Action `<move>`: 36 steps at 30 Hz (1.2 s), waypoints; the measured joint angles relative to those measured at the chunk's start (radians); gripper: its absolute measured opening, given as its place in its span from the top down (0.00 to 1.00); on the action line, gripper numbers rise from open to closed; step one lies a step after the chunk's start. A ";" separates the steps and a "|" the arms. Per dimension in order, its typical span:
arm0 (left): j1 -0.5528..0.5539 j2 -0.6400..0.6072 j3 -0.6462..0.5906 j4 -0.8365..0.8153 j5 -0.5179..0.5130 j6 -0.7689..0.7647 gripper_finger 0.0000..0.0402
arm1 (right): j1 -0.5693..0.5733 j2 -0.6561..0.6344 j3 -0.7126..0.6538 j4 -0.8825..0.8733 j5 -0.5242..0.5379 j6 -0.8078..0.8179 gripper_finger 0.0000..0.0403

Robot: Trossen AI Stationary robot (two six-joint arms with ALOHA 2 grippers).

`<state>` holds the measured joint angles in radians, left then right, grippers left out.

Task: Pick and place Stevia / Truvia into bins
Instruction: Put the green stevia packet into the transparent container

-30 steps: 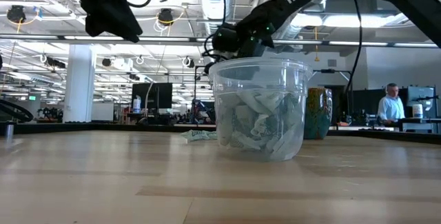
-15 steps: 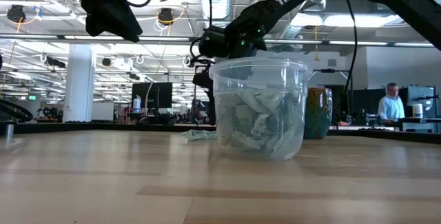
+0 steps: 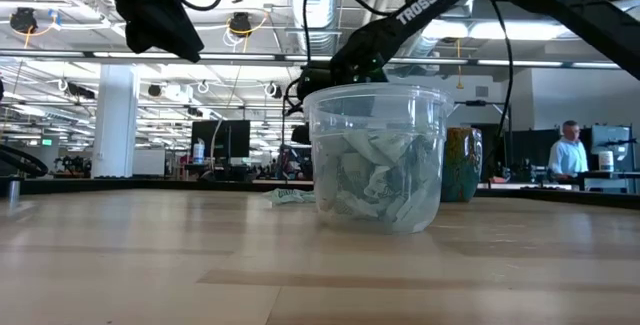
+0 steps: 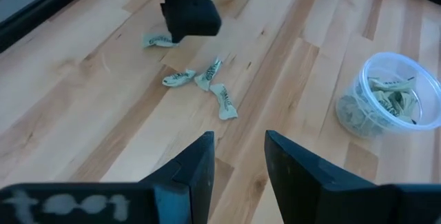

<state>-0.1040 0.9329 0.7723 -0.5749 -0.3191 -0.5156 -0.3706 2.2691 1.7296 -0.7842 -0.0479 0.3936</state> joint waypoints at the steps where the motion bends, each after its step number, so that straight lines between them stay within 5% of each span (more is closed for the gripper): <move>1: 0.000 0.000 0.000 -0.001 0.000 0.000 0.71 | -0.002 0.005 0.002 0.004 -0.007 0.001 0.54; 16: 0.000 0.000 0.000 -0.002 -0.011 0.014 0.71 | 0.018 0.015 -0.001 0.053 0.007 -0.025 0.59; 32: 0.000 0.000 0.000 0.013 -0.062 -0.001 0.71 | 0.024 0.017 0.001 0.030 0.017 -0.140 0.98; 36: 0.000 0.000 0.000 0.019 -0.063 -0.002 0.71 | 0.024 0.015 0.001 0.012 0.017 -0.159 0.98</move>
<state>-0.1038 0.9329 0.7723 -0.5557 -0.3821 -0.5171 -0.3466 2.2845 1.7301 -0.7724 -0.0307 0.2348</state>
